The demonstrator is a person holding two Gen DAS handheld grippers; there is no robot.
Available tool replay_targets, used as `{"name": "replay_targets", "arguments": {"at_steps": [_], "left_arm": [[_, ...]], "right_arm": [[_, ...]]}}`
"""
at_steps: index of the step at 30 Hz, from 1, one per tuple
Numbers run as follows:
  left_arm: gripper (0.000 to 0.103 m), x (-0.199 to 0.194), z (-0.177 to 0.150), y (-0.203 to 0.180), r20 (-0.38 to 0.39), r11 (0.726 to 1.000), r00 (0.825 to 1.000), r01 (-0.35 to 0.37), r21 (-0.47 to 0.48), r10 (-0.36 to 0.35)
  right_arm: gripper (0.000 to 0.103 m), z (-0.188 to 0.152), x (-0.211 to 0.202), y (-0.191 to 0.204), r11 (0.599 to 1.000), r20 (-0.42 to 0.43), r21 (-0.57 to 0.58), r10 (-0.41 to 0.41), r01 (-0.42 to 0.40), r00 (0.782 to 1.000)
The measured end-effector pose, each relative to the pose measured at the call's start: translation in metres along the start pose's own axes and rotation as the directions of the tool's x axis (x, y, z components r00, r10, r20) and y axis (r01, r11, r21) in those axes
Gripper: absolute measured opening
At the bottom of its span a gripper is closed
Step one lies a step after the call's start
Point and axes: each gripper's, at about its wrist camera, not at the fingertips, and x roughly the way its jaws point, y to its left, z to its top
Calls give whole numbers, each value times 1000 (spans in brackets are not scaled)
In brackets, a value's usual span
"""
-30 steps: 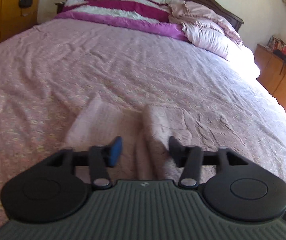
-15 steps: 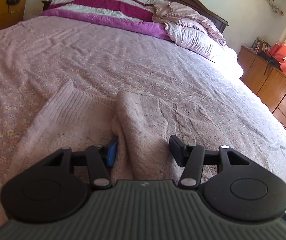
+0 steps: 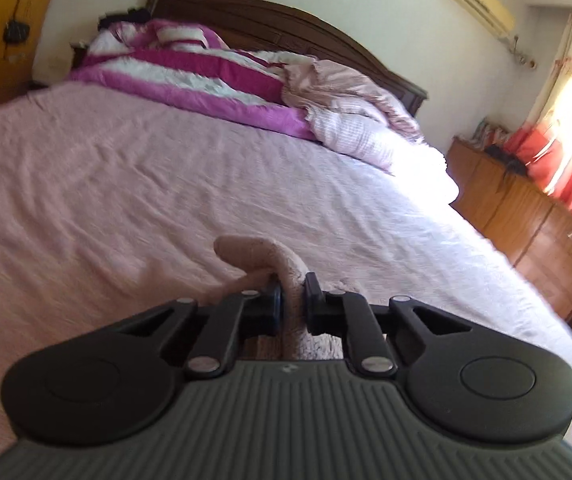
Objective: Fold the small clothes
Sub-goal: 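Fold the grasped side over the body with the left gripper and release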
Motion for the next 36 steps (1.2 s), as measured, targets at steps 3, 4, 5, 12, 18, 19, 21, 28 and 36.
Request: {"name": "replay_targets", "arguments": {"at_steps": [3, 4, 5, 12, 18, 19, 21, 28, 36], "left_arm": [[13, -2, -4, 25, -41, 997, 997, -71, -4, 71], [13, 0, -7, 35, -61, 995, 994, -96, -14, 95], [13, 1, -11, 45, -82, 993, 990, -118, -22, 115], [13, 5, -35, 71, -130, 984, 976, -179, -19, 175], [20, 10, -23, 72, -113, 987, 987, -126, -100, 115], [31, 14, -20, 75, -117, 985, 988, -116, -128, 101], [45, 27, -16, 80, -134, 980, 988, -103, -171, 81], [25, 54, -16, 86, -115, 971, 988, -122, -205, 100], [12, 31, -19, 72, -23, 958, 963, -268, -102, 267]], "right_arm": [[80, -1, 2, 5, 1000, -7, -15, 6, -6, 1000], [80, -1, 3, 6, 1000, -10, -19, 8, -8, 1000], [80, -2, 4, 8, 1000, -14, -23, 11, -11, 1000], [80, -2, 10, 23, 997, -38, -66, 25, -28, 999], [80, 2, 26, 43, 992, -69, -106, 65, -72, 996], [80, 3, 30, 47, 991, -73, -110, 74, -81, 995], [80, 4, 37, 55, 988, -82, -119, 85, -95, 993], [80, 1, 63, 74, 983, -135, -133, 110, -128, 985], [80, -12, 53, 97, 974, -114, -161, 140, -158, 984]]}}
